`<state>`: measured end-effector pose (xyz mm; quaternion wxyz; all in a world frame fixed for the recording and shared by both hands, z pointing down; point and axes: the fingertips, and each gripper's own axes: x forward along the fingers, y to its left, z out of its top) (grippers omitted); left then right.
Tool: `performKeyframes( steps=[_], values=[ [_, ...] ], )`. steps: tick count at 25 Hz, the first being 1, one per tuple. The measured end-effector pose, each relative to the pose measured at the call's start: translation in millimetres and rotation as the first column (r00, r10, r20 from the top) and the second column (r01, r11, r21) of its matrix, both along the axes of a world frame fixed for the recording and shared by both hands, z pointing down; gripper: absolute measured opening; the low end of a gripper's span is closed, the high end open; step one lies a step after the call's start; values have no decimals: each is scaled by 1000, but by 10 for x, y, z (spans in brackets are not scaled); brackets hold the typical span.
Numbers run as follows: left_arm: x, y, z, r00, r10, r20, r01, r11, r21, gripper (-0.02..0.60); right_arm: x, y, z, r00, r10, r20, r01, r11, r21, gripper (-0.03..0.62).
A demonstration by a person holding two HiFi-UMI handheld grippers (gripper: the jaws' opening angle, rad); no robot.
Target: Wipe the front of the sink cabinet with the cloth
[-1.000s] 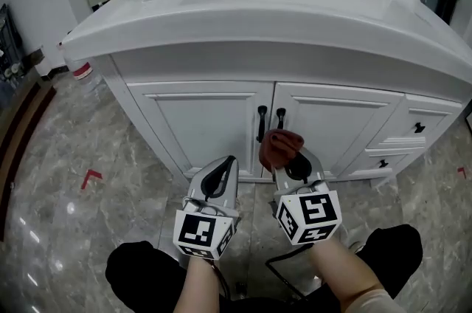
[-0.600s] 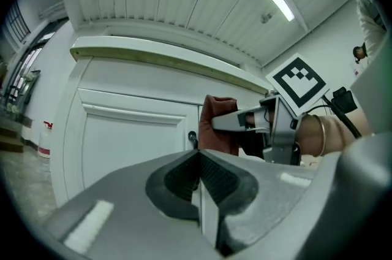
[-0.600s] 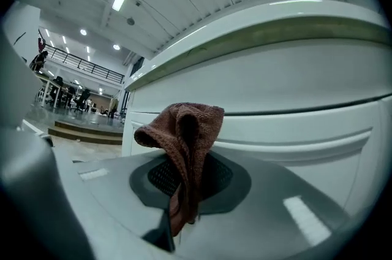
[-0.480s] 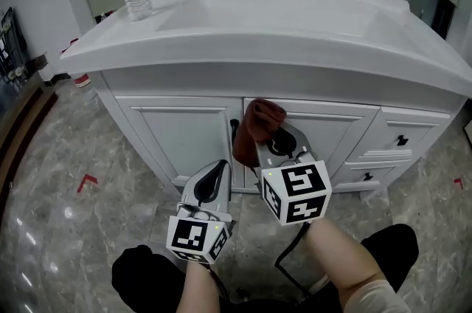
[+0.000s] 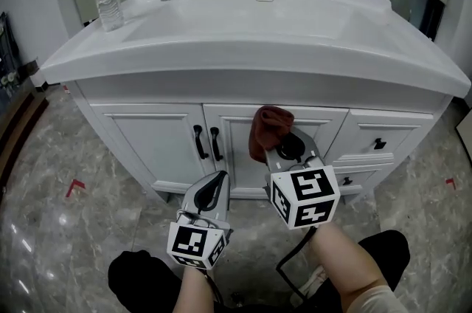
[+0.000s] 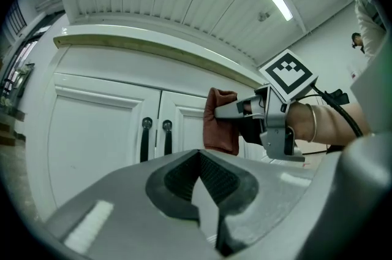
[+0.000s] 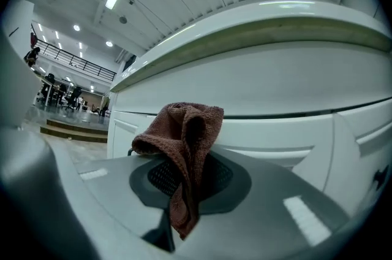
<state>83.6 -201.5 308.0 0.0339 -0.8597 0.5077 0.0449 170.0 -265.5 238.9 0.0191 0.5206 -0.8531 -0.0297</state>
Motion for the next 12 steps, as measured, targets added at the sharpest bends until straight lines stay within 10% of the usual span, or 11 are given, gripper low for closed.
performKeyframes(
  steps=[12],
  values=[
    [606, 99, 92, 997, 80, 21, -80, 997, -6, 1, 1206, 62, -7, 987, 163, -5, -164, 986, -24, 81]
  ],
)
